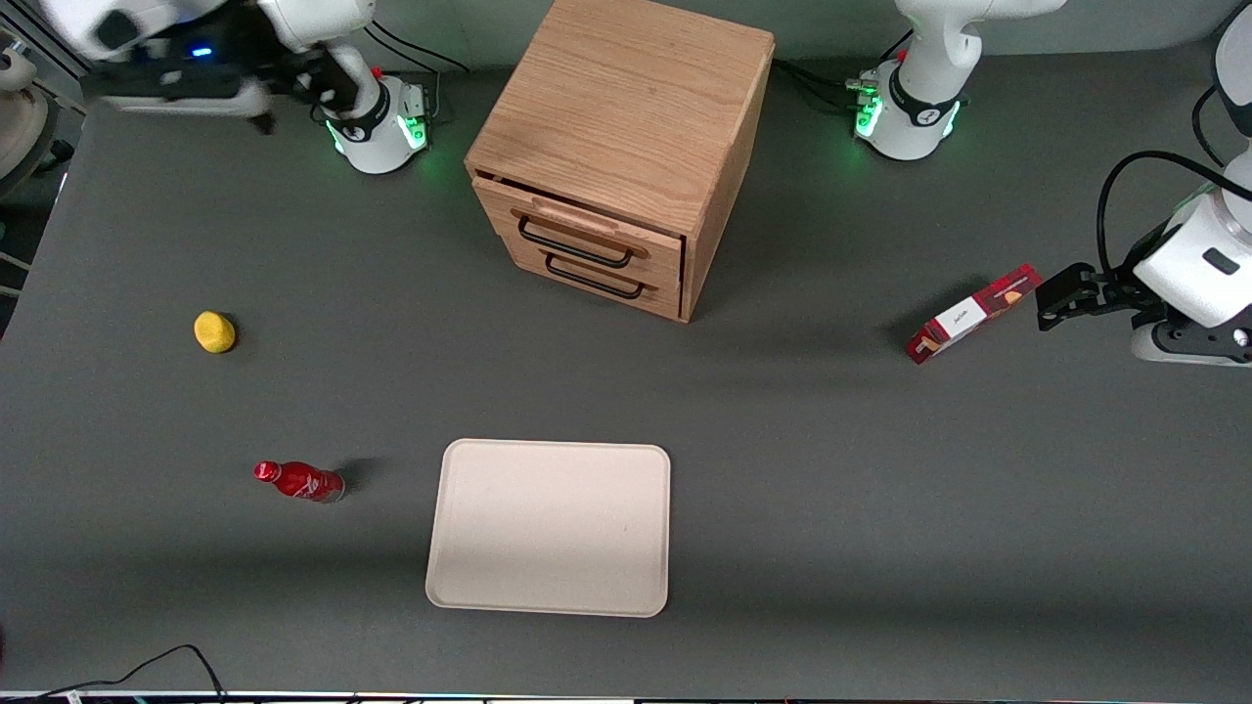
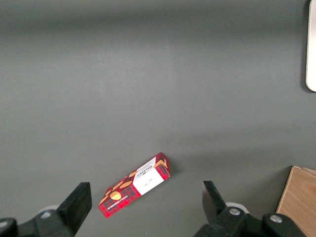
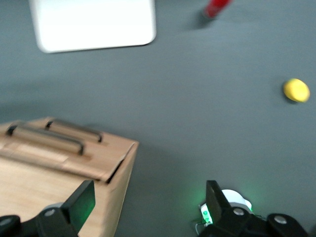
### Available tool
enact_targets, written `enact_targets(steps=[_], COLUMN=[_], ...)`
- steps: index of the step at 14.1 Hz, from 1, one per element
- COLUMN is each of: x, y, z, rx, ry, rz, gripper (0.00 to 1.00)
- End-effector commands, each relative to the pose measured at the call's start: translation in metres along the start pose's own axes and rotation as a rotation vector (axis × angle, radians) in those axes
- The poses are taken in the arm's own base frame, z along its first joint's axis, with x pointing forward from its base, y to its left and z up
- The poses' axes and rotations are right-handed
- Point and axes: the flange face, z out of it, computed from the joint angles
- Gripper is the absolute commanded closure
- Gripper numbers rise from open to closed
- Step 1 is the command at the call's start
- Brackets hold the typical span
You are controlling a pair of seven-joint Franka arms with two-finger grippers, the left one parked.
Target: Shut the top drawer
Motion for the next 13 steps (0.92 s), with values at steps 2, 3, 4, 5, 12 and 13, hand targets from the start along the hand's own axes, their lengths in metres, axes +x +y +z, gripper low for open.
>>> enact_targets(steps=[2, 3, 4, 5, 12, 13], x=[0.044, 0.045, 0.046, 0.049, 0.079, 0.080], y=[0.072, 0.083, 0.093, 0.106, 0.139, 0.144], z=[0.068, 0.088, 0.105, 0.112, 0.100, 0.101], rx=[0.000, -0.010, -0.027, -0.021, -0.036, -0.036], ry=[-0.028, -0.013, 0.001, 0.001, 0.016, 0.010], rz=[0.124, 0.082, 0.044, 0.052, 0.017, 0.023], gripper=[0.00, 0.00, 0.00, 0.00, 0.00, 0.00])
